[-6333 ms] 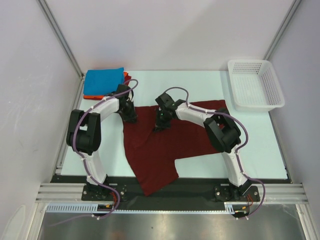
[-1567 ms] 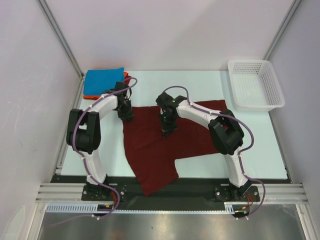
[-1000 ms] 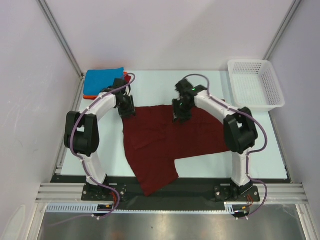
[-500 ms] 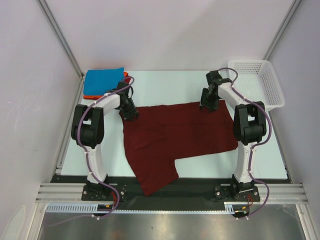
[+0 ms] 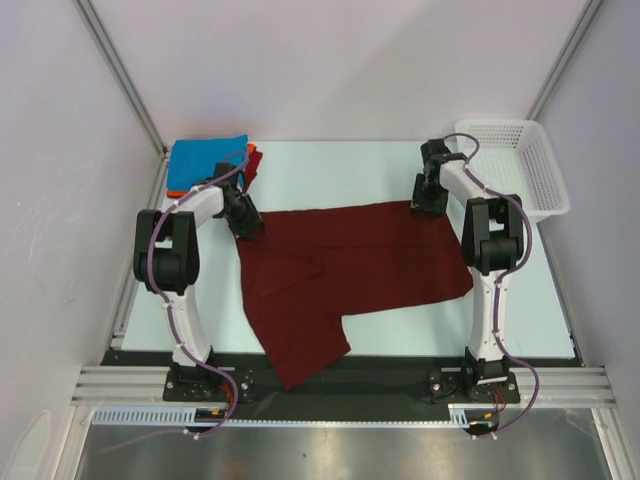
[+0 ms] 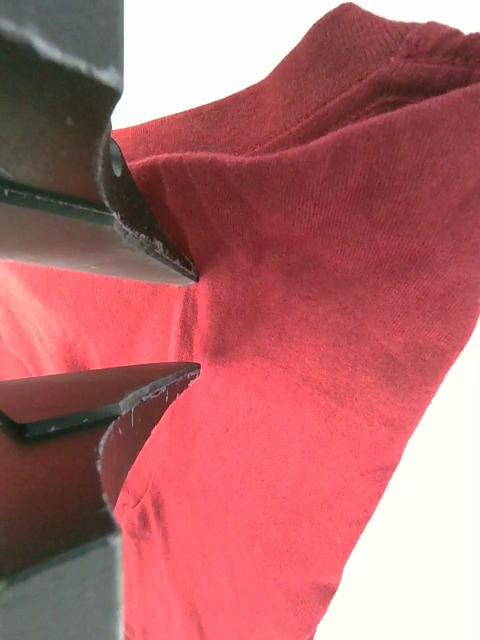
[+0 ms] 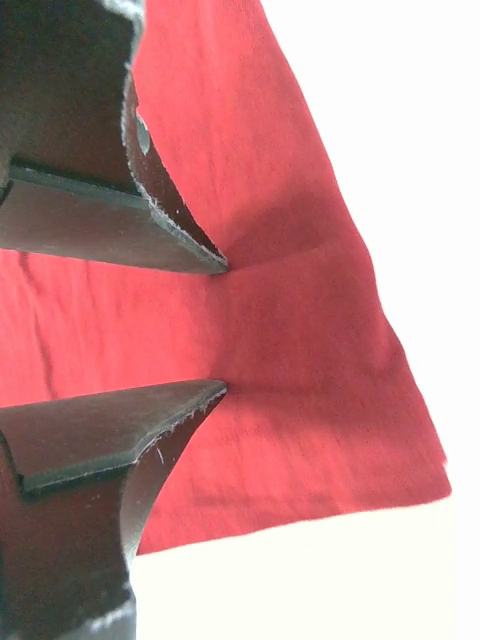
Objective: Fold and stack the t-shirts
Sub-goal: Fold the tshirt
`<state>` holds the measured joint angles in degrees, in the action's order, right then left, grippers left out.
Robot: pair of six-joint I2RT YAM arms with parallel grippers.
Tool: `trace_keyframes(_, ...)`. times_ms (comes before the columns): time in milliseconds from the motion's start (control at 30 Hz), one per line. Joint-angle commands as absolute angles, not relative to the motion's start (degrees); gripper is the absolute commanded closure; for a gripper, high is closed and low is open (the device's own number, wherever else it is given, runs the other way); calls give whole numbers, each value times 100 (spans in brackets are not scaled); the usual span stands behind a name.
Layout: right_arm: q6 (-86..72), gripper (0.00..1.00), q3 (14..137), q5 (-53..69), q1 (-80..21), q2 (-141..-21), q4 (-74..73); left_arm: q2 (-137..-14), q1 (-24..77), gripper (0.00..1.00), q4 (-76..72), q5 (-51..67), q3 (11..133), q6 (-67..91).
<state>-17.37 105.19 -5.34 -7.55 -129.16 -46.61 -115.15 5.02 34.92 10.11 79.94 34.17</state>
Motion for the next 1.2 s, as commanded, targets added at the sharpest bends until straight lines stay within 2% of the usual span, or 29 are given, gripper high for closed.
trace_keyframes(0, -1556, 48, 10985, -659, -782, -12982, -4772, -11672, 185, 53, 3717, 220, 8085, 2866)
trace_keyframes(167, -1608, 45, 11355, -659, -800, -12841, -5254, -11391, 193, 38, 3770, 299, 8323, 2680)
trace_keyframes(267, -1696, 41, 11189, -782, -835, -12385, -5536, -10935, 228, 29, 3919, 290, 8279, 2777)
trace_keyframes(300, -1714, 37, 11058, -817, -852, -12236, -5581, -10812, 246, 27, 3998, 177, 8288, 2777)
trace_keyframes(433, -1863, 35, 10039, -537, -835, -11044, -5511, -10022, 465, 24, 4429, -298, 8192, 2891)
trace_keyframes(600, -1925, 37, 8387, -203, -879, -9854, -5423, -8309, 1210, 30, 4764, -633, 7174, 3251)
trace_keyframes(700, -1916, 40, 7641, 210, -905, -9204, -5326, -7201, 1695, 45, 4790, -554, 6225, 3767)
trace_keyframes(733, -1907, 40, 7507, 263, -931, -9037, -5309, -6911, 2001, 52, 4807, -475, 5962, 3918)
trace_keyframes(833, -1863, 40, 7051, 369, -1054, -8553, -5177, -6005, 2828, 58, 4930, -483, 5082, 4472)
trace_keyframes(900, -1863, 40, 6918, 369, -1116, -8394, -5151, -5540, 3441, 59, 5027, -563, 4572, 4840)
trace_keyframes(1000, -1872, 40, 6619, 299, -1064, -8419, -5036, -5362, 4137, 53, 5194, -650, 4158, 5245)
trace_keyframes(1033, -1863, 41, 6609, 299, -1037, -8463, -5019, -5353, 4261, 51, 5273, -685, 4114, 5334)
trace_keyframes(1167, -1785, 42, 6924, 168, -949, -8744, -4712, -5414, 4438, 52, 5081, -861, 4358, 5379)
